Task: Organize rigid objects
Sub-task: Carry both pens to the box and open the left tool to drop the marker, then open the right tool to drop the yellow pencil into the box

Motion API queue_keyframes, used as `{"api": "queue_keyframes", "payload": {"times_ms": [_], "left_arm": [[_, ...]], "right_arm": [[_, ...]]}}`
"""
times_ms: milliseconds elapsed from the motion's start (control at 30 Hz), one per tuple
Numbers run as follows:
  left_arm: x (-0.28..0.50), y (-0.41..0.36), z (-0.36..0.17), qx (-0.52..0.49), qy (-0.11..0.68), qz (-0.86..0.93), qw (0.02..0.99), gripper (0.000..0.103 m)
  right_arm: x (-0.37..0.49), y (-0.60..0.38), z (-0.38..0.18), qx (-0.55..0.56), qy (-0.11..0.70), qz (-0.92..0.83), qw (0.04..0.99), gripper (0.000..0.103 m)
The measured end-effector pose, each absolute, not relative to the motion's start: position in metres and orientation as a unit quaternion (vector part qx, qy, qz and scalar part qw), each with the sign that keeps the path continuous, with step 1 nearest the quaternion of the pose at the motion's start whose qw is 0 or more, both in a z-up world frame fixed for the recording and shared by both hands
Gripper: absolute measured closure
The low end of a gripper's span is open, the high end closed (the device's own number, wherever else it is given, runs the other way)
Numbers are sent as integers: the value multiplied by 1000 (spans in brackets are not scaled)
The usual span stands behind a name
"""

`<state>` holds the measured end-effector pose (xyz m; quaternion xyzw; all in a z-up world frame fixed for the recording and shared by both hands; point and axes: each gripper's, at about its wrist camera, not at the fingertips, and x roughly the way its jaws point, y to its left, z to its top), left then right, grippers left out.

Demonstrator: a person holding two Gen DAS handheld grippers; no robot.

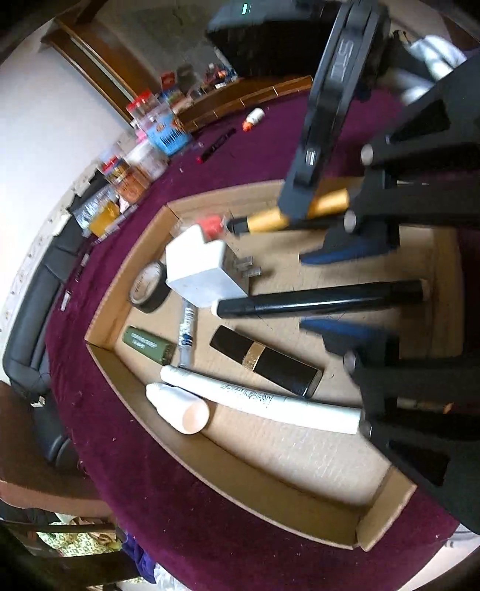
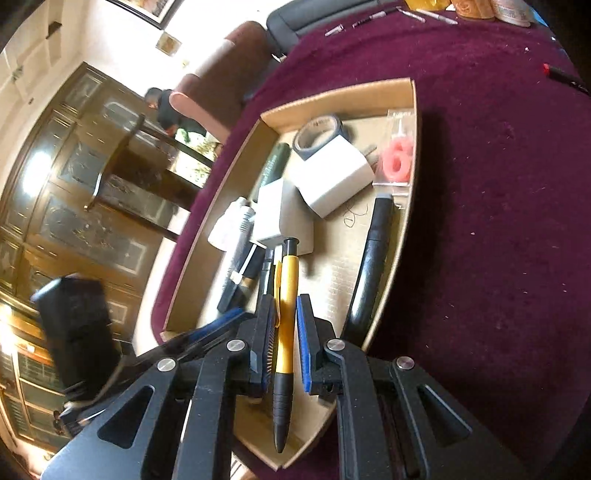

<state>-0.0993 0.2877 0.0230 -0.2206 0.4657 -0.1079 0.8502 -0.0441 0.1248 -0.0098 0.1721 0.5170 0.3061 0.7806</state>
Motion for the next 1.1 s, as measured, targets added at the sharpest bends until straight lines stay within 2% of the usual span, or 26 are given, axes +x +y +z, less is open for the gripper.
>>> {"api": "queue_keyframes", "payload": {"times_ms": [200, 400, 667, 700, 733, 800, 900, 933, 967, 1100], "left_arm": [[-117, 303, 45, -217, 419, -103, 876, 44], [-127, 319, 55, -199, 383, -79, 899, 43], [-132, 339, 49, -199, 376, -42, 904, 43], [-133, 342, 48, -203, 377, -39, 903, 43], [-133, 344, 47, -205, 376, -38, 903, 43], [-134, 348, 47, -208, 376, -35, 903, 43], [-133, 349, 46, -209, 377, -37, 902, 43], [-132, 349, 45, -210, 379, -39, 900, 43], [-132, 348, 44, -211, 380, -41, 900, 43], [-131, 352, 41, -220, 384, -45, 896, 43]], "right_arm": [[-44, 134, -15, 155, 527, 293, 783, 89], [-38, 133, 3, 143, 494, 273, 813, 87], [-17, 157, 15, 119, 482, 270, 825, 87], [-16, 162, 18, 101, 478, 265, 831, 80], [-14, 168, 20, 82, 476, 260, 836, 66], [-11, 181, 22, 48, 471, 247, 845, 49], [-6, 191, 16, 19, 473, 226, 851, 51], [-3, 190, 13, 24, 481, 223, 847, 71], [1, 186, 7, 47, 496, 230, 836, 78], [7, 157, -1, 151, 532, 253, 794, 78]]}}
